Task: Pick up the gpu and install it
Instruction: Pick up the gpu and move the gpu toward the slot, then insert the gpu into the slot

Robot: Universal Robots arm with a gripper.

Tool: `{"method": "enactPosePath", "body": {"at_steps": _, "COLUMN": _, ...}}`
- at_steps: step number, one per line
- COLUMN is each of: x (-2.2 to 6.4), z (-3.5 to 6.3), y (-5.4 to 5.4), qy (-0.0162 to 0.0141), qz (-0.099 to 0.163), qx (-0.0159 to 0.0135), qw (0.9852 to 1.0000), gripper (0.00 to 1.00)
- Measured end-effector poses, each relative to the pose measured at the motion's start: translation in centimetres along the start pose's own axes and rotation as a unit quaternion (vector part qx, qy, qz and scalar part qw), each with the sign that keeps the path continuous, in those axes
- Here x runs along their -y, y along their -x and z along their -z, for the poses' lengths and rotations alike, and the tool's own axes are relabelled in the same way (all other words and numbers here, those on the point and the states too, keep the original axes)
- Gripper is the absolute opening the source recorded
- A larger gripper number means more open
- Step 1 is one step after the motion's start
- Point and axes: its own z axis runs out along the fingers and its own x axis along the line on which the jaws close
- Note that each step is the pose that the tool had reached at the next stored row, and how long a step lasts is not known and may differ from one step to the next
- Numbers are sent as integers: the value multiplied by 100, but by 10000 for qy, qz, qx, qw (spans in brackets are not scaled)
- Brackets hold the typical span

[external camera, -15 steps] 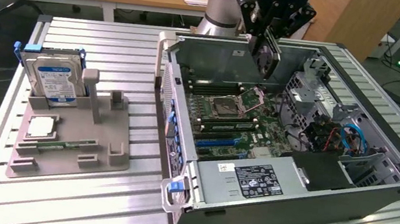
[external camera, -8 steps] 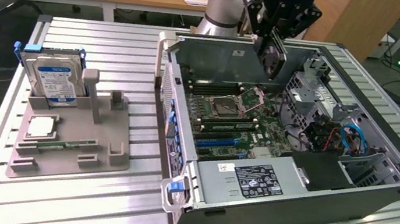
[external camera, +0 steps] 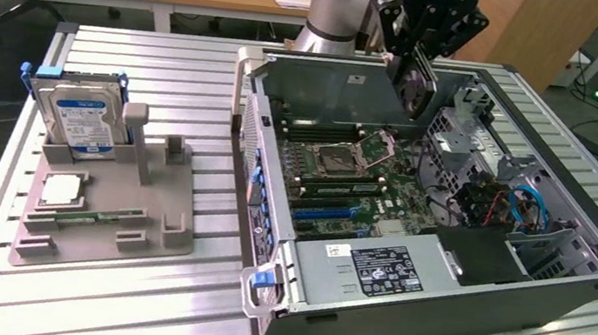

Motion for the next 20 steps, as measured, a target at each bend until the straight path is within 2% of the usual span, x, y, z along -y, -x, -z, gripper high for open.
{"method": "enactPosePath", "body": {"at_steps": 18, "x": -1, "z": -2, "y": 22, "qy": 0, "qz": 3, "qx": 0, "qw": 10000, "gripper": 28}}
{"method": "enactPosePath", "body": {"at_steps": 20, "x": -1, "z": -2, "y": 22, "qy": 1, "qz": 92, "qx": -4, "qw": 10000, "gripper": 28}}
